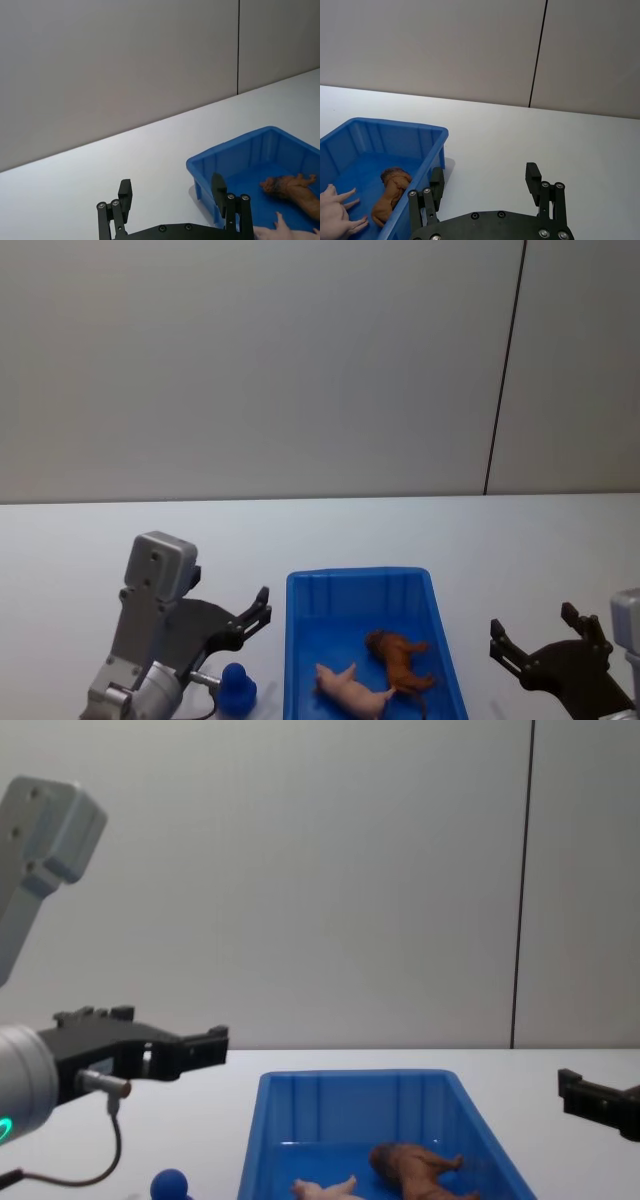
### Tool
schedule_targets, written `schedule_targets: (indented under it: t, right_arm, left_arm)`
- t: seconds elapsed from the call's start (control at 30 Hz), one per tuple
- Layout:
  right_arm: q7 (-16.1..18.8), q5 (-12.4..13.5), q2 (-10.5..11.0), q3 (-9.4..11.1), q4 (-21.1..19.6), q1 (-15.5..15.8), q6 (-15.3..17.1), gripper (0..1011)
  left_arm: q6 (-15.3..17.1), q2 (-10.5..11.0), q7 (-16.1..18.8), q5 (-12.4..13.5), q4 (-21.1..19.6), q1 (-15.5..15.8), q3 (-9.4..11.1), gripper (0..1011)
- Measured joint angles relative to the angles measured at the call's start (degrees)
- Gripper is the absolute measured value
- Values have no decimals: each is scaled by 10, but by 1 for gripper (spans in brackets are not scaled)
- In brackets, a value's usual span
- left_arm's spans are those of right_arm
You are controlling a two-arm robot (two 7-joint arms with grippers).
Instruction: Pick up the two dolls from the table and place them into the box.
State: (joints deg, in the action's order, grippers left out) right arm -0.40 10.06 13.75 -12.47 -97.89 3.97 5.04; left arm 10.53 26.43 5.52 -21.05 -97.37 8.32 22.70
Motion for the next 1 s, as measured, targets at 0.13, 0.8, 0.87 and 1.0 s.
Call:
schedule_targets:
  t: [0.13,0.8,0.87,1.0]
  right_arm:
    - [-1,0,0,0,0,0,0,1001]
    - [-2,0,1,1,-1,1,0,1001]
    - [-2,0,1,1,-1,1,0,1001]
    - [-2,0,1,1,-1,1,0,1001]
  left_arm:
    - [8,3,4,-15,4,-5,-5,1001]
    - [30,-6,-20,-37,70,-3,-10,1001]
    - [31,-7,-22,-37,74,-3,-10,1001]
    - [32,-9,-29,-38,84,-3,-10,1001]
